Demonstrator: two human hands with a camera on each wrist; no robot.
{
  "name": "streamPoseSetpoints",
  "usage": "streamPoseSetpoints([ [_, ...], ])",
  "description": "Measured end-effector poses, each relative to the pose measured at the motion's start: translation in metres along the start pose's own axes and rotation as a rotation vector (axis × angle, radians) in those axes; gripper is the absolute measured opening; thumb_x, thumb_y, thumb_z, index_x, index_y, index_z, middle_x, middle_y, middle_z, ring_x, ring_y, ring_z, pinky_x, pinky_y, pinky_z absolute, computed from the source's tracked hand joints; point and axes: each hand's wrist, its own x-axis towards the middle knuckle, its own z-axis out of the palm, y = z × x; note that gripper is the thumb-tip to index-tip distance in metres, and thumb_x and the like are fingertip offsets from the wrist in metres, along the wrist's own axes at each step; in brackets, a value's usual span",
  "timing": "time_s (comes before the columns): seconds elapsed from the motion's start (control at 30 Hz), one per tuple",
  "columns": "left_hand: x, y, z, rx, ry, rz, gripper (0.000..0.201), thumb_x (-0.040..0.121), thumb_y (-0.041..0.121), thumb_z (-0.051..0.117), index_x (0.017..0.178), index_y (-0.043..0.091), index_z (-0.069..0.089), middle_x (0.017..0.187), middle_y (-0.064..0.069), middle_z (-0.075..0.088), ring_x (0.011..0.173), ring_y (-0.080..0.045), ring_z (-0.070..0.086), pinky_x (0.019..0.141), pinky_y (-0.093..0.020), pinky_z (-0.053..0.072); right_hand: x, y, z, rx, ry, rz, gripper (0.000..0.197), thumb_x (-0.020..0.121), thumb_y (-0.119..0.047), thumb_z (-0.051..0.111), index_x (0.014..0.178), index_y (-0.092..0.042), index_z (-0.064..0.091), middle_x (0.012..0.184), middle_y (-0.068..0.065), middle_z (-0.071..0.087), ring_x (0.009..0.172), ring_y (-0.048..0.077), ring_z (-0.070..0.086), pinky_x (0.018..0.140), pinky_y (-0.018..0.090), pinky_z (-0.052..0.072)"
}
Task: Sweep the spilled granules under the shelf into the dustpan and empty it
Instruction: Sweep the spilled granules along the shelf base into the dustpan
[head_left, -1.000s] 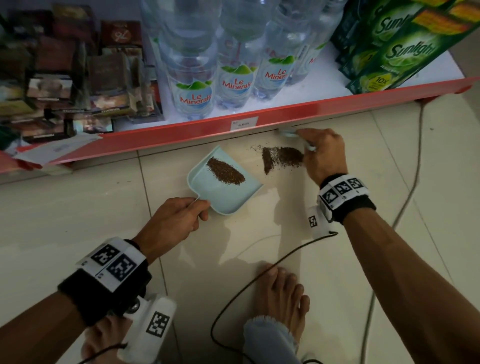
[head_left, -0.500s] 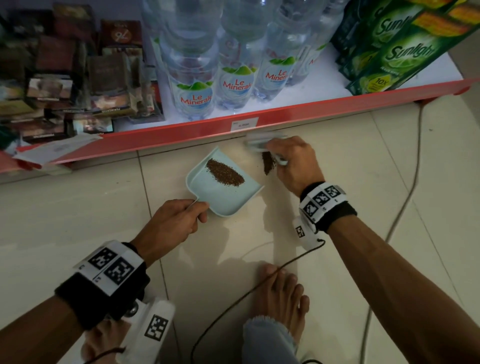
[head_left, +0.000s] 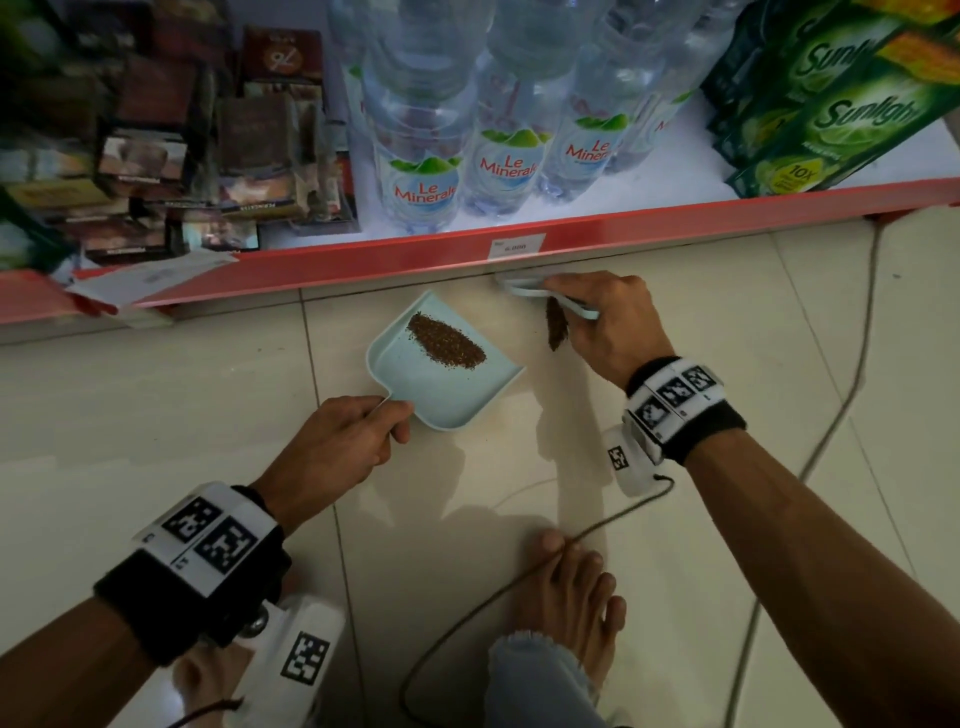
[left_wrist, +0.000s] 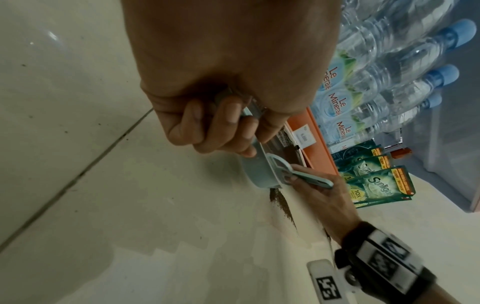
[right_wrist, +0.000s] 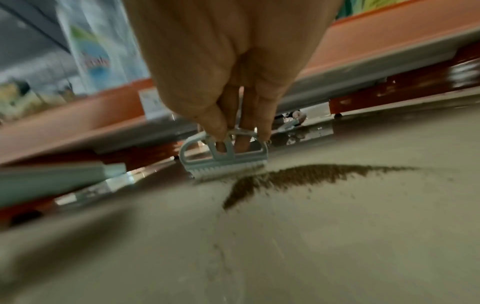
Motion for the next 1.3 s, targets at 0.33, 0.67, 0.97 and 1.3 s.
streamPoseSetpoints([
  [0.33, -0.007, -0.003, 0.001, -0.091, 0.032, -0.030, 0.036, 0.095, 0.034, 0.054, 0.068, 0.011, 0.060, 0.048, 0.002, 0.036, 0.036, -0.006, 0.030, 0.034, -0.014, 0.025, 0.023, -0.005, 0.025, -0.095, 0.049, 0.131, 0.048, 0.072, 0.010, 0.052, 0.109, -0.010, 0.074, 0.102, 0.015, 0.074, 0.095, 0.034, 0.067, 0.083, 0.034, 0.053],
  [0.67, -0.010, -0.015, -0.010, -0.073, 0.049, -0.053, 0.036, 0.094, 0.034, 0.055, 0.067, 0.012, 0.060, 0.047, 0.004, 0.038, 0.037, -0.005, 0.032, 0.035, -0.014, 0.026, 0.000, 0.006, -0.011, -0.032, 0.056, -0.153, 0.034, 0.076, 0.001, 0.063, 0.104, -0.012, 0.076, 0.104, 0.007, 0.075, 0.094, 0.024, 0.071, 0.088, 0.031, 0.055],
  [0.97, -0.006, -0.011, -0.005, -0.032, 0.022, -0.040, 0.036, 0.095, 0.034, 0.055, 0.068, 0.010, 0.061, 0.048, 0.004, 0.038, 0.036, -0.005, 0.032, 0.035, -0.013, 0.027, 0.017, -0.027, 0.023, -0.036, -0.216, -0.119, 0.050, 0.076, 0.009, 0.056, 0.121, -0.007, 0.069, 0.125, 0.013, 0.067, 0.117, 0.029, 0.062, 0.102, 0.041, 0.049],
  [1.3, 0.002, -0.015, -0.020, -0.080, -0.038, 0.017, 0.036, 0.096, 0.031, 0.054, 0.066, 0.010, 0.060, 0.046, 0.003, 0.037, 0.035, -0.004, 0.031, 0.034, -0.013, 0.025, 0.022, -0.039, 0.014, -0.025, -0.107, -0.158, 0.041, 0.081, 0.009, 0.060, 0.117, -0.005, 0.071, 0.122, 0.012, 0.068, 0.116, 0.026, 0.064, 0.104, 0.036, 0.049],
])
